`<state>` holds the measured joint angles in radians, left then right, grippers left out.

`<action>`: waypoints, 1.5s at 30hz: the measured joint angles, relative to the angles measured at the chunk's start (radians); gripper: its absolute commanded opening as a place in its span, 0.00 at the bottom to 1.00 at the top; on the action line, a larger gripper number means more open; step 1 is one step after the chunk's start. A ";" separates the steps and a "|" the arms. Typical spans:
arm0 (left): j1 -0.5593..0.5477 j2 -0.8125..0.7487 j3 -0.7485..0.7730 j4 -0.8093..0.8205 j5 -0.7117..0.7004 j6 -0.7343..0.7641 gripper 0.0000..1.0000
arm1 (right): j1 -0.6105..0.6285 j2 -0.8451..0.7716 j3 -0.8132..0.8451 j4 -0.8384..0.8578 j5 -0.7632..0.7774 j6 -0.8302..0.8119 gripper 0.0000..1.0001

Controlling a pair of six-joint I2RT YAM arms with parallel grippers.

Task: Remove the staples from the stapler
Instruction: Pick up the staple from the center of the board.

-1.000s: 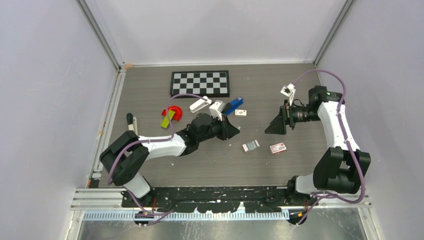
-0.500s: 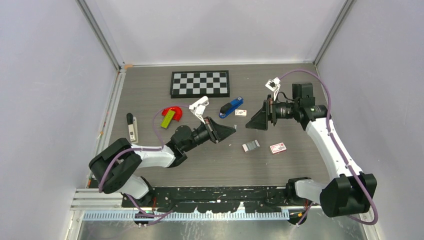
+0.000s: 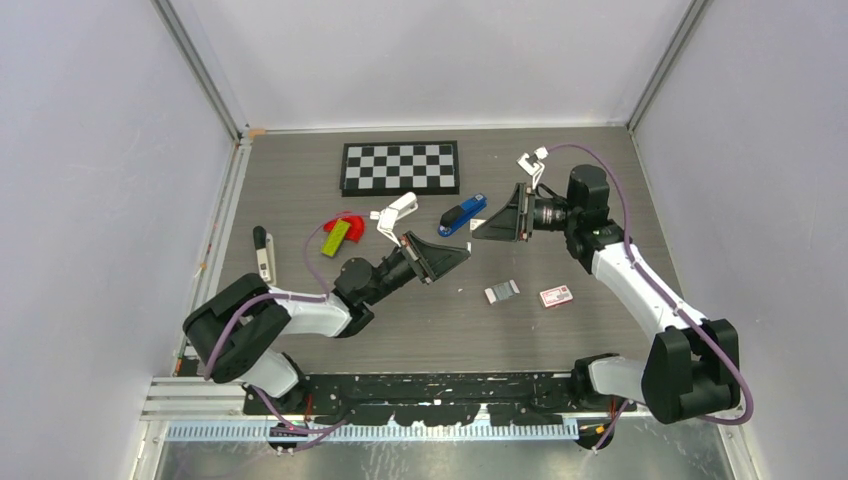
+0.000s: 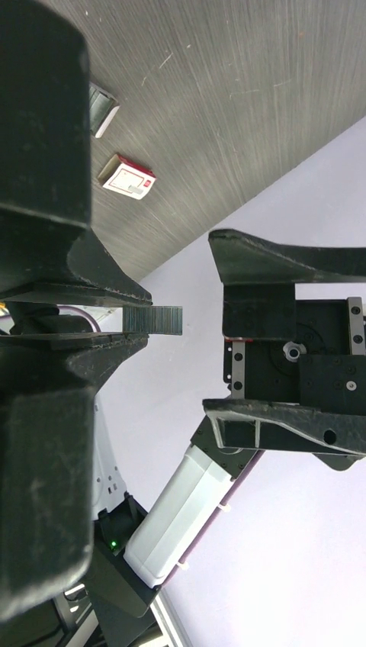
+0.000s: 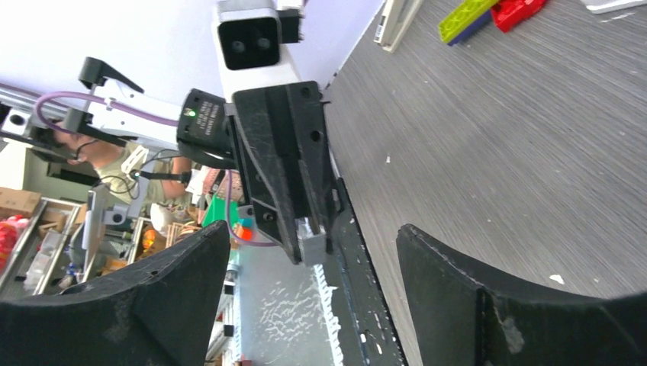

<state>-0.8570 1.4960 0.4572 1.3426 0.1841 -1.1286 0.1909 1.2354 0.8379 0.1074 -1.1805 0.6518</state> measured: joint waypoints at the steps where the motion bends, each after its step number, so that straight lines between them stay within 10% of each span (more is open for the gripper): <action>1: 0.000 0.004 0.000 0.004 0.000 -0.005 0.04 | 0.006 0.000 -0.001 0.024 0.000 0.023 0.78; 45: 0.000 0.009 0.018 0.034 -0.026 -0.073 0.04 | 0.077 0.029 -0.004 0.154 -0.036 0.120 0.33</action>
<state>-0.8570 1.5051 0.4755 1.3766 0.1581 -1.2018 0.2684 1.2644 0.8337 0.2611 -1.2163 0.7715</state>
